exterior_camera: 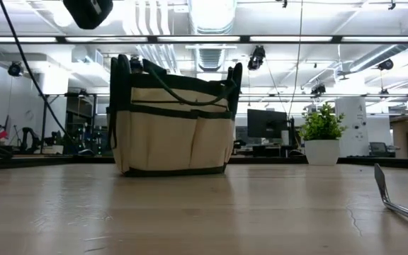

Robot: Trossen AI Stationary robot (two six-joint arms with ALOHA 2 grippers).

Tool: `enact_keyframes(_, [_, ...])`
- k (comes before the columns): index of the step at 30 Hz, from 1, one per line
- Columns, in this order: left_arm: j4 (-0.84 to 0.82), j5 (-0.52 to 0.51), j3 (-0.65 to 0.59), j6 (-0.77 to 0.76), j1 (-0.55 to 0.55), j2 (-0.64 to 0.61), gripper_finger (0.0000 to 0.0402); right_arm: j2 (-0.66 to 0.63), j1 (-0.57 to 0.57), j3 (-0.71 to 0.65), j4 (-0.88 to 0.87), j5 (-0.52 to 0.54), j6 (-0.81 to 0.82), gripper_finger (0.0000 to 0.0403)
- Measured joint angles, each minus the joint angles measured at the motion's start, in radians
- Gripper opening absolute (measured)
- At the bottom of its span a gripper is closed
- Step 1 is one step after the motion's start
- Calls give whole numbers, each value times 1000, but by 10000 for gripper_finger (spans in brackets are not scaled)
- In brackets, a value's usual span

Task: Pick & Place Garden tools in Gardening bag
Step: Put the top brown hand rake into the brown gardening bag

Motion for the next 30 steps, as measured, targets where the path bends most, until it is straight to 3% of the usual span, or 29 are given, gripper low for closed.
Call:
enact_keyframes(9, [-5,-59,0,-20,0,54,204,2,-4,0,66,11,-58,59])
enact_keyframes(25, [9,-55,54,7,12,171,204,7,-5,0,91,10,-111,59])
enact_keyframes(30, [11,-48,50,9,12,170,177,8,-5,0,89,10,-112,59])
